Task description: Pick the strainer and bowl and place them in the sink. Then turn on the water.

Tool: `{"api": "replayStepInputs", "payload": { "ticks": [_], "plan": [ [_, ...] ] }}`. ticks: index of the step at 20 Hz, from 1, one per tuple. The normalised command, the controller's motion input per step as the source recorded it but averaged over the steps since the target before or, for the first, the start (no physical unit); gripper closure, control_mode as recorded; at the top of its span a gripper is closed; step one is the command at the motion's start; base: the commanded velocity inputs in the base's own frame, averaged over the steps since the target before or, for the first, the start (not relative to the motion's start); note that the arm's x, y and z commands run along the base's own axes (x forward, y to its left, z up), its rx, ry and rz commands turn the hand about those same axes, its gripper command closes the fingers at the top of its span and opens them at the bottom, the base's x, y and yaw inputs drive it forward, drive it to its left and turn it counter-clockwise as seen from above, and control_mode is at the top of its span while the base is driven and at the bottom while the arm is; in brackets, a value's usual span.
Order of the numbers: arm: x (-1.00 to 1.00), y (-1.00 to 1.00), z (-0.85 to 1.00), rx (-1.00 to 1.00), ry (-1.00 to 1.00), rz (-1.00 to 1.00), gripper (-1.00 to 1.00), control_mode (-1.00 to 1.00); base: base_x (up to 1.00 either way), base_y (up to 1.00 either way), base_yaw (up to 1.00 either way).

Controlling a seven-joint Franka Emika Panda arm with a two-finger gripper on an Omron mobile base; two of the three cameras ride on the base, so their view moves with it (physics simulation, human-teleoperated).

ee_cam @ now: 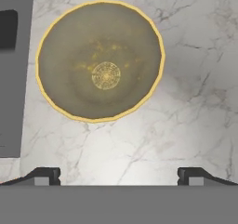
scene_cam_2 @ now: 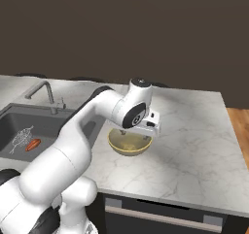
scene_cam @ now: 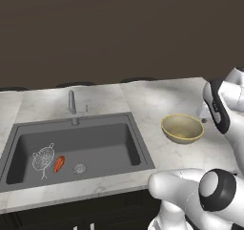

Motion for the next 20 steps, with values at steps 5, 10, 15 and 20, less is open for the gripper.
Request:
{"api": "replayStepInputs", "payload": {
  "ticks": [5, 10, 15, 20],
  "plan": [
    [0.02, -0.2, -0.01, 0.0, 0.0, -0.04, -1.0, -1.0, 0.0, 0.0, 0.0],
    [0.11, -0.08, -0.14, 0.0, 0.0, -0.01, -1.0, -1.0, 0.0, 0.0, 0.0],
    [0.21, -0.02, -0.15, 0.0, 0.0, 0.0, -1.0, -1.0, 0.0, 0.0, 0.0],
    [0.29, -0.01, -0.18, 0.0, 0.0, 0.0, -1.0, -1.0, 0.0, 0.0, 0.0]
  ]
}}
